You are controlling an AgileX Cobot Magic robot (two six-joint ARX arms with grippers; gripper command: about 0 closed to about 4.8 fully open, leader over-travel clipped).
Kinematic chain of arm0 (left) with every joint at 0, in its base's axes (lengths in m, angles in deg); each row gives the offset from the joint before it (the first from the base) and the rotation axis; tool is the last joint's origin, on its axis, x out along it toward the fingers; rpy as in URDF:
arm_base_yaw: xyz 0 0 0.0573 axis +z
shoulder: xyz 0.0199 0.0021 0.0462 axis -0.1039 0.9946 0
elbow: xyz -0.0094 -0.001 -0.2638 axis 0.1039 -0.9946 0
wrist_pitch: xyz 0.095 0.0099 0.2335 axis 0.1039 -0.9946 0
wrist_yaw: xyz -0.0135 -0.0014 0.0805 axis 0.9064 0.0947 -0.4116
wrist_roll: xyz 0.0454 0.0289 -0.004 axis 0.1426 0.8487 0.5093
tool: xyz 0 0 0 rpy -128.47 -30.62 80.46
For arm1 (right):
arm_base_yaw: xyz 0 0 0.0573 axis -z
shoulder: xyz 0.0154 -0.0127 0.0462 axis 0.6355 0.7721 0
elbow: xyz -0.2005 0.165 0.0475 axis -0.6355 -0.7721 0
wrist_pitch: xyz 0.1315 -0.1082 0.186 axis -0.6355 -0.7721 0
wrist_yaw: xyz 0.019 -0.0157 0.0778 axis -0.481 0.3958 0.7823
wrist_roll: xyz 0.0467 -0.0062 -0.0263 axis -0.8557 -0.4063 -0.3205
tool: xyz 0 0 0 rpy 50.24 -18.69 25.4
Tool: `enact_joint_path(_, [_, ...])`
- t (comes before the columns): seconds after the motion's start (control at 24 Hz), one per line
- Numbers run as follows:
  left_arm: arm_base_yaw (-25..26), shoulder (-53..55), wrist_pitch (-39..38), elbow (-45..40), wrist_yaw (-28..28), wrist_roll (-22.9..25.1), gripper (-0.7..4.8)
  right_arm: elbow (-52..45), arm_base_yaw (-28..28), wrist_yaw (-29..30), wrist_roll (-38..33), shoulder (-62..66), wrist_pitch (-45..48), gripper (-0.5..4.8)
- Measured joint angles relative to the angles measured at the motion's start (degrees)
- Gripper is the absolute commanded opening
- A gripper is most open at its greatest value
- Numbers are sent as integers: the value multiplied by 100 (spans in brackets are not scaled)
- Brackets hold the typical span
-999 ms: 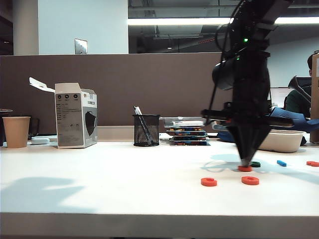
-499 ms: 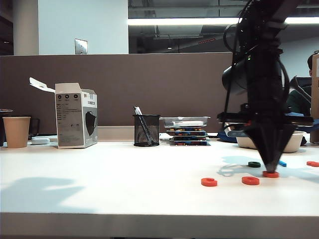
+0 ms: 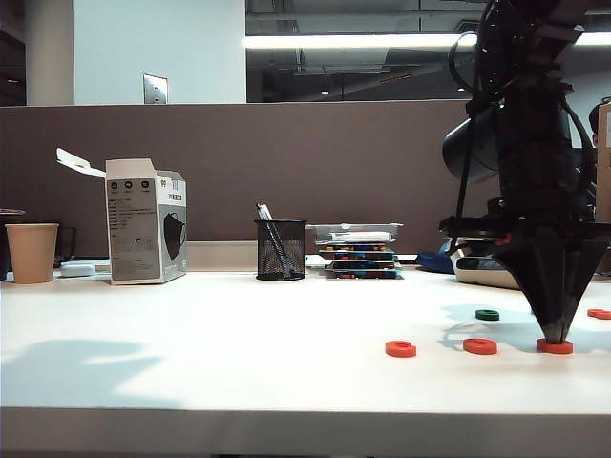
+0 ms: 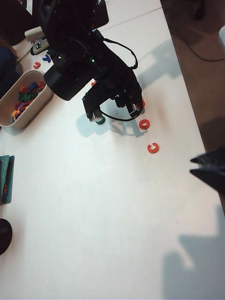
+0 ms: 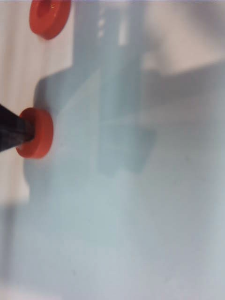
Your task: Select the appropriate letters from the row of letter magnets placed on the table to arrange into the word "cool".
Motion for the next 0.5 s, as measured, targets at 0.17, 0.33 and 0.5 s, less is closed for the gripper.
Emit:
enact_joint_path(0.17, [0,0,0,0,0,0,-4,-35,0,-13,-7,-92,-13,-8])
enact_joint_path(0.33, [0,0,0,0,0,0,-4,-17,0,-20,-7,-588,-13,-8])
enact_joint_path(0.5, [0,0,0,0,0,0,-4,-24,0,-20,0,-769,-136,-8])
